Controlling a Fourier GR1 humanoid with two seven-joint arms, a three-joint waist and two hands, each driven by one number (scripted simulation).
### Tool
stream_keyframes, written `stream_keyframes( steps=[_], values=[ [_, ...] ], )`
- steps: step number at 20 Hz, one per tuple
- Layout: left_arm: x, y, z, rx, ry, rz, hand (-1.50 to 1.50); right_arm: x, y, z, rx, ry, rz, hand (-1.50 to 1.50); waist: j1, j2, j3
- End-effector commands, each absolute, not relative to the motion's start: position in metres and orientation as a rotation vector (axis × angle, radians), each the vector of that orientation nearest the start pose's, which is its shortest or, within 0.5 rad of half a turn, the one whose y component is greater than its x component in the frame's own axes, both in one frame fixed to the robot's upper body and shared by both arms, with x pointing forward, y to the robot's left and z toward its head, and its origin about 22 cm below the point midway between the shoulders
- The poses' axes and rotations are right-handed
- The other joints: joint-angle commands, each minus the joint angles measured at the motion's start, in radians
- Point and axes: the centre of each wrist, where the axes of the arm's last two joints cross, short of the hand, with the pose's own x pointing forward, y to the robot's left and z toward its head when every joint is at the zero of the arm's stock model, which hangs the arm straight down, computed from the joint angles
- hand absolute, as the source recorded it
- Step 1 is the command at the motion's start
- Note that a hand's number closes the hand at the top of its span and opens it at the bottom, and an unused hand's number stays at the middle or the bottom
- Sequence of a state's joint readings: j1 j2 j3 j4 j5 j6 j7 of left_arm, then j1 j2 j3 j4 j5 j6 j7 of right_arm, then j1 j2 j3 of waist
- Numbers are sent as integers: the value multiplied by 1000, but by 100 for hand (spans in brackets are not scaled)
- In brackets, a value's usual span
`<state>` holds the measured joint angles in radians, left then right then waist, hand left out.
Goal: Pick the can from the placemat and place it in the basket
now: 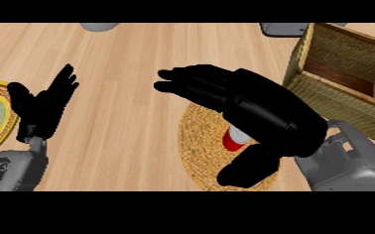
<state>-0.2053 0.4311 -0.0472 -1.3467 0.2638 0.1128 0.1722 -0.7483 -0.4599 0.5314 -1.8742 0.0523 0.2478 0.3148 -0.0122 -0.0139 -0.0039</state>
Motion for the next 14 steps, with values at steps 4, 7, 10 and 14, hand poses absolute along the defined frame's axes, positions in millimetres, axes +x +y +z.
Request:
stream_keyframes(
  steps=[4, 7, 10, 14],
  values=[
    [291, 308, 22, 181, -1367, -72, 0, 289, -157, 314, -454, -1727, 1439, -150, 4, 12, 1],
    [290, 323, 33, 200, -1375, -83, 0, 287, -155, 343, -418, -1608, 1571, -150, 12, 8, 1],
    [285, 310, 30, 202, -1395, -77, 0, 301, -169, 346, -328, -1444, 1663, -150, 14, 7, 2],
    [288, 331, 38, 191, -1386, -79, 0, 305, -200, 338, -240, -1388, 1688, -150, 9, 11, 4]
  ],
)
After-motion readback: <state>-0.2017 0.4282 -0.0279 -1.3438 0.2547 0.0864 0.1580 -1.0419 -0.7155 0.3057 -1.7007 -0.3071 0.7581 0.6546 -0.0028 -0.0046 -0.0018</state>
